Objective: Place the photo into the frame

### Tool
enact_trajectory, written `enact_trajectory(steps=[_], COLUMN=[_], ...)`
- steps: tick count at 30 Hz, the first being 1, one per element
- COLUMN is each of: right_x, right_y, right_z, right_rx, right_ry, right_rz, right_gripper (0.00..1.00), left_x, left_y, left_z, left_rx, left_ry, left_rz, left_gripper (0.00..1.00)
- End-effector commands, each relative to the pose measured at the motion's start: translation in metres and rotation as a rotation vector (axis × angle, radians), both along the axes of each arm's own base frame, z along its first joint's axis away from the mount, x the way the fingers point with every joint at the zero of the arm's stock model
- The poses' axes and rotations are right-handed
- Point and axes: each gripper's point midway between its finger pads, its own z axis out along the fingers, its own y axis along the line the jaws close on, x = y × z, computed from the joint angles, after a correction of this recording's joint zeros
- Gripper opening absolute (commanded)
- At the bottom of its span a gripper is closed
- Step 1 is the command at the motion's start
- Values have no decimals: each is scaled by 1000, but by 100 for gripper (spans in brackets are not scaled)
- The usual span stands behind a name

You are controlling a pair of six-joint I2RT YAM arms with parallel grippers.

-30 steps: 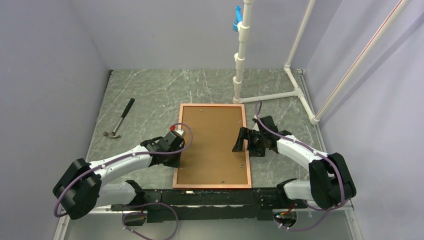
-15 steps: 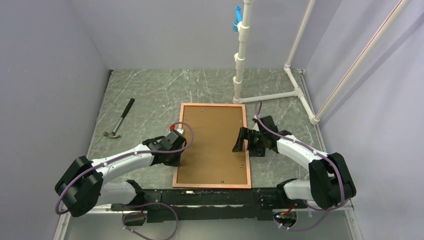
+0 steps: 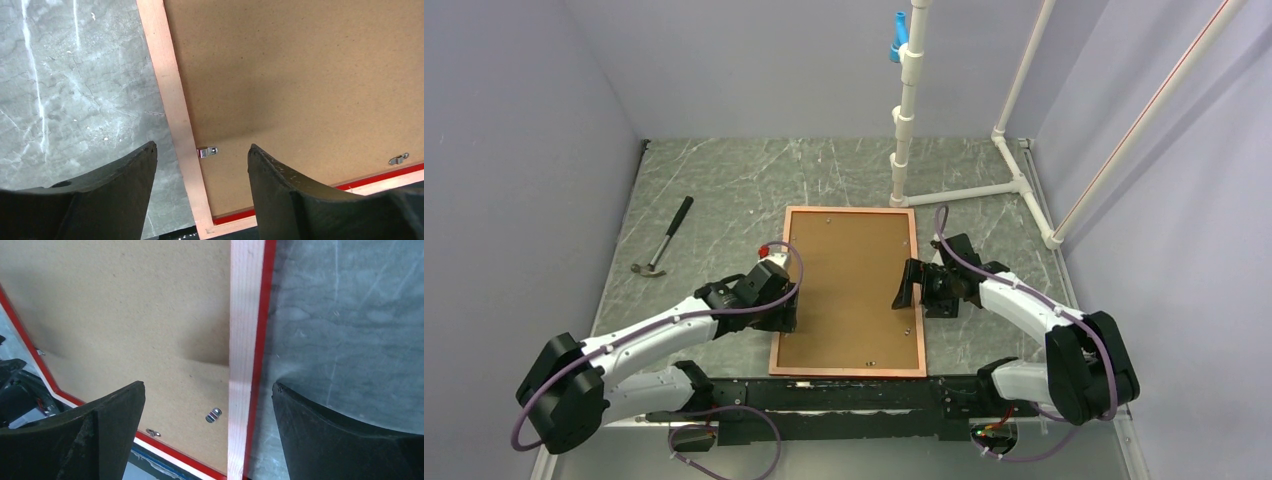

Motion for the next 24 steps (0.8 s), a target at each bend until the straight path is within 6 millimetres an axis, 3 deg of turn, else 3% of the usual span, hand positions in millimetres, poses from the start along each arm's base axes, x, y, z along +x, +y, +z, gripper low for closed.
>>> enact_trajectory(steps=[1,8,14,24], right_x=[-12,-29,-42,-46], right_y=[-14,-16,-15,-4], right_z=[0,-2,-12,-22], right_rx=[-66,-109,-193,-326], right_ry=[17,42,90,102], right_rz=[-10,-5,-9,36], right_gripper=[100,99,90,78], left_x=[4,4,4,12], left_y=[-11,-13,-5,11], left_z=[11,1,-13,-23], left_rx=[-65,-90,-110,-143], left_ry=[-25,17,82,117], left_rz=[6,24,84,155], left_gripper=[71,72,71,71])
